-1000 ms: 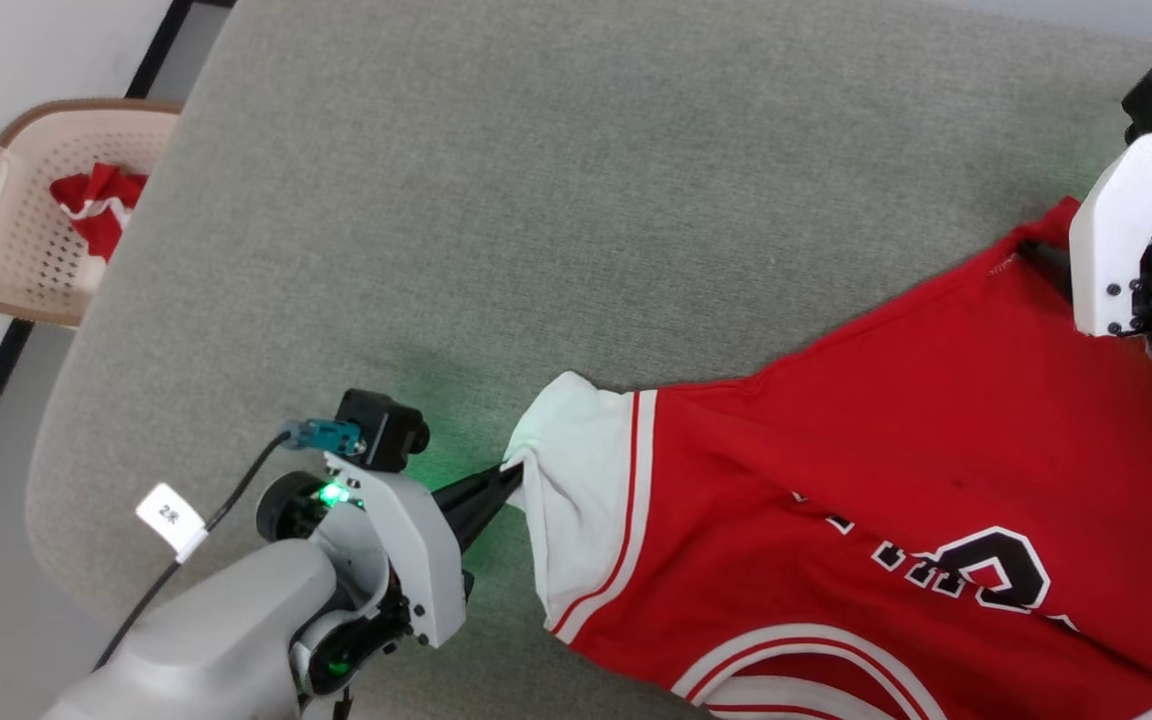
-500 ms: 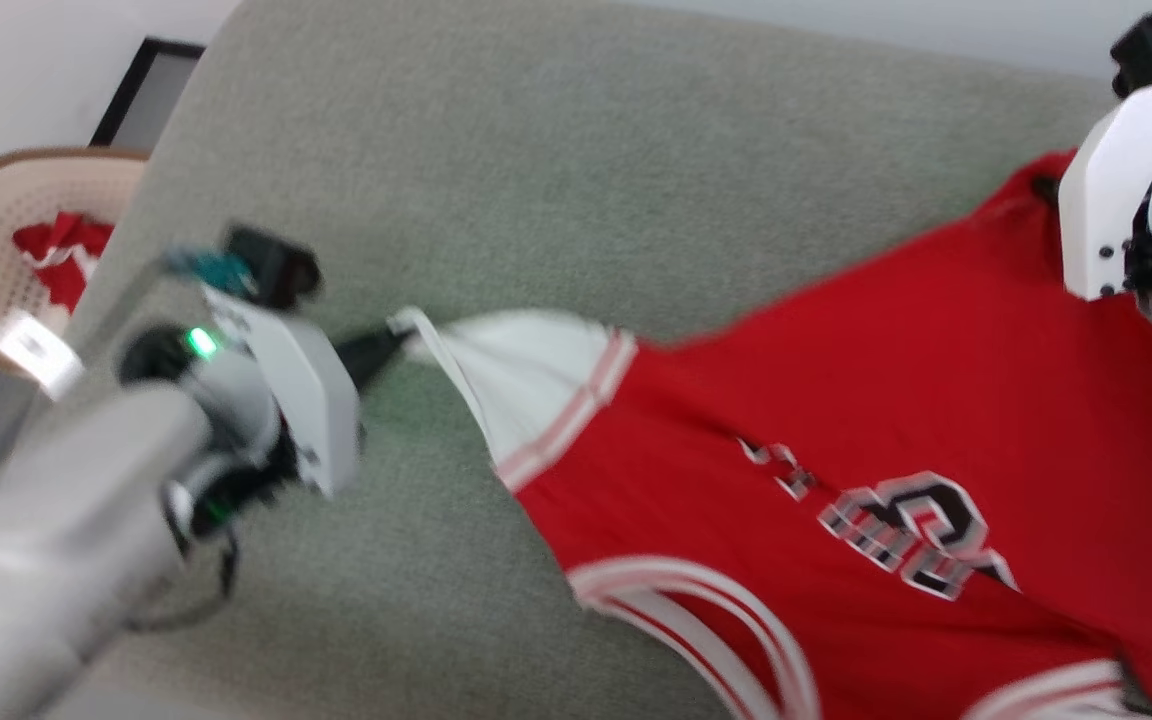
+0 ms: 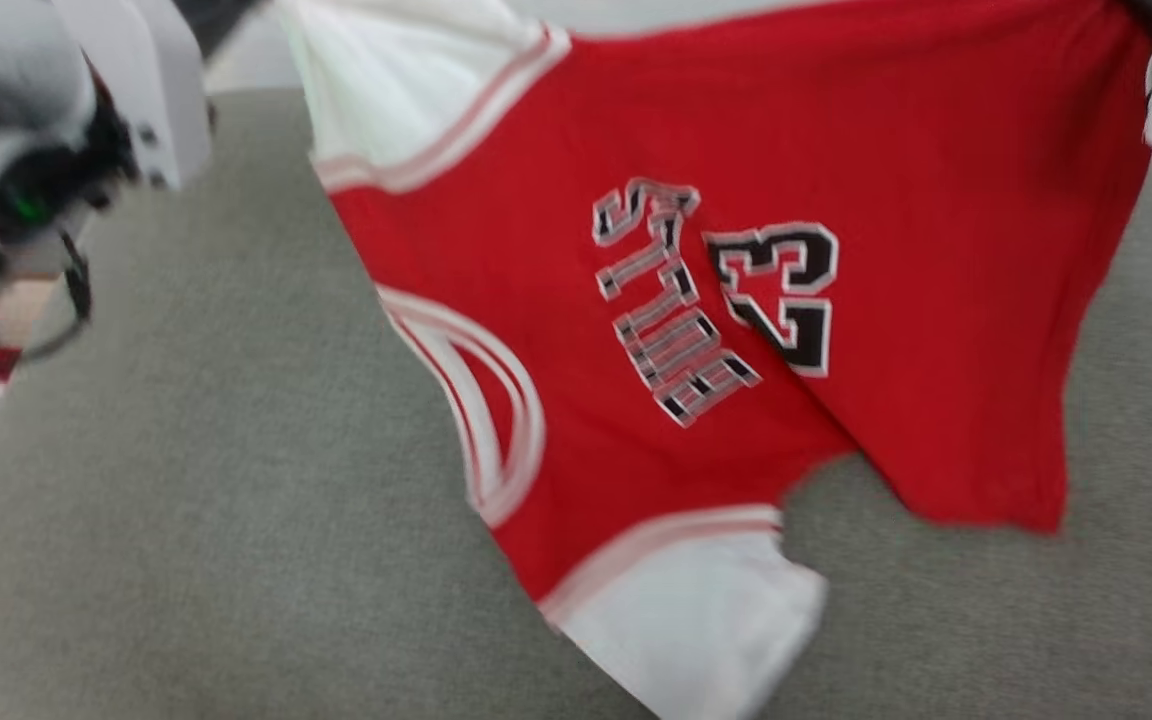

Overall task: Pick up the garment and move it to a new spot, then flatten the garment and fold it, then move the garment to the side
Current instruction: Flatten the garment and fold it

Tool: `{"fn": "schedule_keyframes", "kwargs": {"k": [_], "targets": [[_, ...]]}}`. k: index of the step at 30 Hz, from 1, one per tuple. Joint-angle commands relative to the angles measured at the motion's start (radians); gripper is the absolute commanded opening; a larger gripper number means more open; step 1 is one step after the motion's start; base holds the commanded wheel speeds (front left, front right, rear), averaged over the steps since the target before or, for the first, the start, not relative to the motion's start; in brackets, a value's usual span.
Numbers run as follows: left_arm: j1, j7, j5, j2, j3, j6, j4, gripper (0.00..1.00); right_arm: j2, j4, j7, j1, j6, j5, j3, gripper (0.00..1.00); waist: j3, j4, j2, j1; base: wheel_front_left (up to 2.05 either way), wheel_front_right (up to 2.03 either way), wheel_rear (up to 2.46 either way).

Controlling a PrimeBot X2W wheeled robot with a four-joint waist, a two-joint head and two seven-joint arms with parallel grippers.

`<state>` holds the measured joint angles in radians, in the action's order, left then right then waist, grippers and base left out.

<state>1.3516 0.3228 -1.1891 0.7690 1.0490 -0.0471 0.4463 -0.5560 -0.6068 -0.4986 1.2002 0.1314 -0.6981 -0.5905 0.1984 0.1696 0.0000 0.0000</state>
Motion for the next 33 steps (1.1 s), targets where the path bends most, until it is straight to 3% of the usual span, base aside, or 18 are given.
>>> {"fn": "schedule_keyframes", "kwargs": {"k": [1, 8, 18, 25, 33], "targets": [[0.032, 0.008, 0.003, -0.005, -0.010, -0.003, 0.015, 0.00, 0.003, 0.013, 0.008, 0.011, -0.002, 0.010, 0.009, 0.00, -0.052, -0.052, 0.0000, 0.0000, 0.00, 0.00, 0.00], [0.174, 0.014, 0.023, -0.062, -0.039, -0.023, 0.124, 0.00, 0.029, 0.046, 0.057, 0.059, -0.002, 0.065, 0.072, 0.00, -0.075, -0.083, 0.0000, 0.0000, 0.00, 0.00, 0.00], [0.312, -0.035, 0.056, -0.142, -0.051, -0.052, 0.307, 0.00, 0.119, -0.012, 0.149, 0.129, -0.002, 0.156, 0.150, 0.00, -0.059, -0.109, 0.0000, 0.0000, 0.00, 0.00, 0.00], [0.401, -0.144, 0.100, -0.184, -0.062, -0.065, 0.408, 0.00, 0.162, -0.091, 0.231, 0.202, -0.002, 0.235, 0.194, 0.00, 0.045, -0.115, 0.0000, 0.0000, 0.00, 0.00, 0.00], [0.552, -0.311, 0.167, -0.250, -0.074, -0.065, 0.511, 0.00, 0.236, -0.215, 0.418, 0.330, -0.002, 0.388, 0.256, 0.00, 0.216, -0.128, 0.0000, 0.0000, 0.00, 0.00, 0.00]]}}
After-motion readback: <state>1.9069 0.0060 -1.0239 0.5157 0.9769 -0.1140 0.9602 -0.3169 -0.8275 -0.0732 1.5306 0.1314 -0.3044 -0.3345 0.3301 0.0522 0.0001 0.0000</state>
